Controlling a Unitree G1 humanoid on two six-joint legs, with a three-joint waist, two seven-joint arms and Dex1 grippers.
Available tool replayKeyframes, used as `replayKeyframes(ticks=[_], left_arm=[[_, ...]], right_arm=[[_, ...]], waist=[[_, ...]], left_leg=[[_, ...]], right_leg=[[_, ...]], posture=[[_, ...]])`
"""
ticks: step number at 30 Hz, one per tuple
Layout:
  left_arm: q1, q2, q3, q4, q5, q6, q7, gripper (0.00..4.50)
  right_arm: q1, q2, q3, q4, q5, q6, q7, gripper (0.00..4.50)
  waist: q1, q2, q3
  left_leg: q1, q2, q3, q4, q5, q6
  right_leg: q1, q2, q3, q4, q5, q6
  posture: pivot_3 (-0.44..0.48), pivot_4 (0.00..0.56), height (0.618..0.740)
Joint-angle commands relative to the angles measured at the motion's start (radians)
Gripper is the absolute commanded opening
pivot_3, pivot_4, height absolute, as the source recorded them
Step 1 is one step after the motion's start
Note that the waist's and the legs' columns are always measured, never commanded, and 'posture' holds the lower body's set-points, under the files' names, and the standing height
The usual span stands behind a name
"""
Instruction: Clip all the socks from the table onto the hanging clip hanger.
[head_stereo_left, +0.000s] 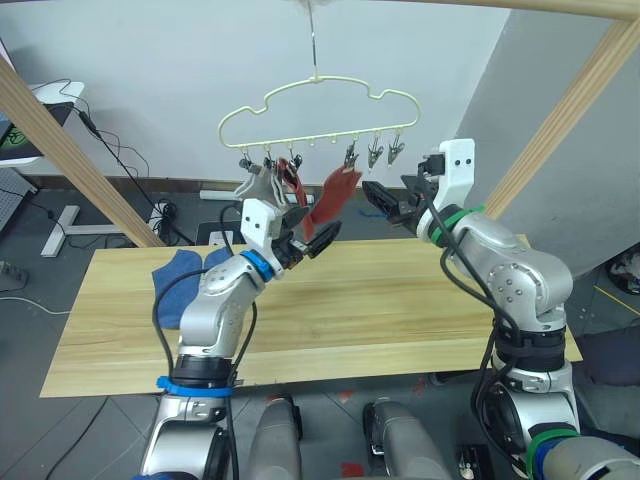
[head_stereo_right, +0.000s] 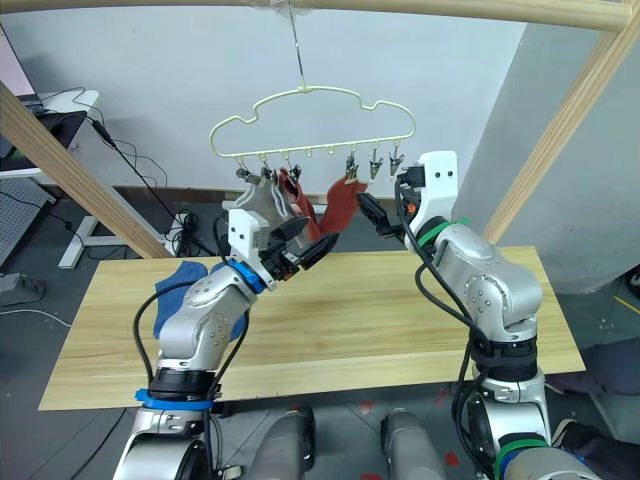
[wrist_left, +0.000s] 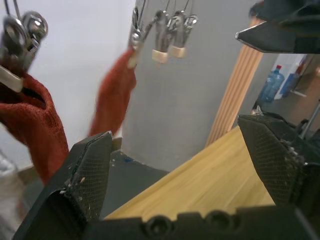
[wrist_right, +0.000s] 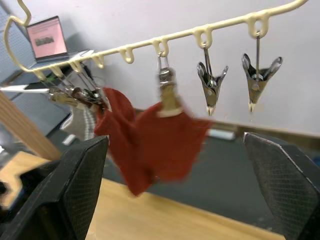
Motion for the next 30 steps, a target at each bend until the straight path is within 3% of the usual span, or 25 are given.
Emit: replayKeyframes(ticks=[1, 4, 5, 11, 14, 30], left_arm=[[0.027, 0.045, 0.030, -0.142, -0.055, 0.063, -0.001, 4.50], [0.046, 0.080, 0.058, -0.222, -0.096, 0.120, 0.018, 4.50], [0.051, 0.088, 0.068, -0.247, -0.111, 0.137, 0.023, 4.50], [0.092, 0.126, 0.104, -0.363, -0.167, 0.194, 0.050, 4.50], [0.106, 0.124, 0.105, -0.374, -0.162, 0.187, 0.073, 4.50], [0.072, 0.092, 0.090, -0.418, -0.209, 0.137, 0.090, 4.50]], right_arm=[[0.021, -0.007, 0.036, -0.036, -0.065, -0.089, 0.015, 3.88], [0.028, -0.006, 0.071, -0.013, -0.127, -0.152, 0.020, 2.84], [0.027, -0.003, 0.079, -0.005, -0.145, -0.171, 0.019, 2.84], [0.003, 0.037, 0.094, 0.082, -0.233, -0.281, 0.006, 2.84], [-0.023, 0.067, 0.095, 0.155, -0.271, -0.336, -0.007, 2.23], [-0.136, 0.141, 0.058, 0.396, -0.364, -0.511, -0.036, 2.23]], waist=[[0.000, 0.000, 0.000], [0.000, 0.000, 0.000], [0.001, 0.000, 0.000], [0.004, 0.000, 0.000], [0.005, 0.000, 0.000], [0.013, 0.000, 0.000]], left_leg=[[0.000, 0.000, 0.000, 0.000, 0.000, 0.000], [0.000, 0.000, 0.000, 0.000, 0.000, 0.000], [0.000, 0.000, 0.000, 0.000, 0.000, 0.000], [0.001, 0.000, 0.000, 0.000, 0.000, 0.000], [0.001, 0.000, 0.000, 0.000, 0.000, 0.000], [0.001, 0.000, 0.000, 0.000, 0.000, 0.000]], right_leg=[[0.000, 0.000, 0.000, 0.000, 0.000, 0.000], [0.000, 0.000, 0.000, 0.000, 0.000, 0.000], [0.000, 0.000, 0.000, 0.000, 0.000, 0.000], [0.000, 0.000, 0.000, 0.000, -0.001, 0.001], [0.000, 0.000, 0.001, 0.000, 0.000, 0.000], [0.000, 0.000, 0.001, 0.000, 0.000, 0.000]], posture=[[-0.002, 0.216, 0.740], [-0.002, 0.216, 0.740], [0.034, 0.228, 0.740], [0.057, 0.232, 0.740], [0.057, 0.232, 0.740], [0.083, 0.226, 0.740]])
